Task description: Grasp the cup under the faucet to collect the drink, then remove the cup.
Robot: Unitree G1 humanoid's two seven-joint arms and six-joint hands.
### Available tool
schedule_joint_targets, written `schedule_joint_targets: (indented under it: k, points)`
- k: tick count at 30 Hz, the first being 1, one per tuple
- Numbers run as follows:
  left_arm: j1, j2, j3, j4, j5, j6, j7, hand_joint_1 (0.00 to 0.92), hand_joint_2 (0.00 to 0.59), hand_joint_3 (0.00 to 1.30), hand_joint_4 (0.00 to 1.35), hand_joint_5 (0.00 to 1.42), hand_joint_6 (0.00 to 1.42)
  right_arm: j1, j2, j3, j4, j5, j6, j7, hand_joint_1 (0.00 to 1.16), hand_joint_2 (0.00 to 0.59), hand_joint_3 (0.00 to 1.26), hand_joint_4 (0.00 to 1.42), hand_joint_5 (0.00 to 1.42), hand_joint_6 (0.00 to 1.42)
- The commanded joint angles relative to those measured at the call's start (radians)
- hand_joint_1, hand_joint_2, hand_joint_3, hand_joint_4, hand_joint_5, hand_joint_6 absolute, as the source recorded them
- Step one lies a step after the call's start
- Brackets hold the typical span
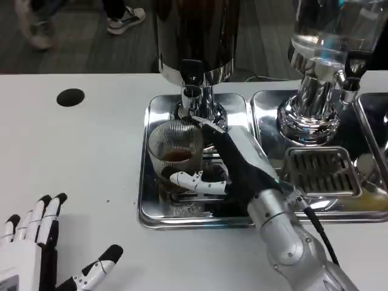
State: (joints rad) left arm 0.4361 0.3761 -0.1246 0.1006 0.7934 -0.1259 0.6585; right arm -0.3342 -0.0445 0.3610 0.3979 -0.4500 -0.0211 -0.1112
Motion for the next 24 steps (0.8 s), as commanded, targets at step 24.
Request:
schedule_joint_targets:
  k: [24]
  points:
    - [-0.017, 0.001, 0.005, 0.014, -0.007, -0.014, 0.005, 0.000, 0.125, 0.14, 0.00, 0.12, 0.05, 0.026, -0.011, -0.029, 0.012, -0.016, -0.084, -0.117, 0.83, 0.192, 0.50, 0.54, 0.38, 0.29]
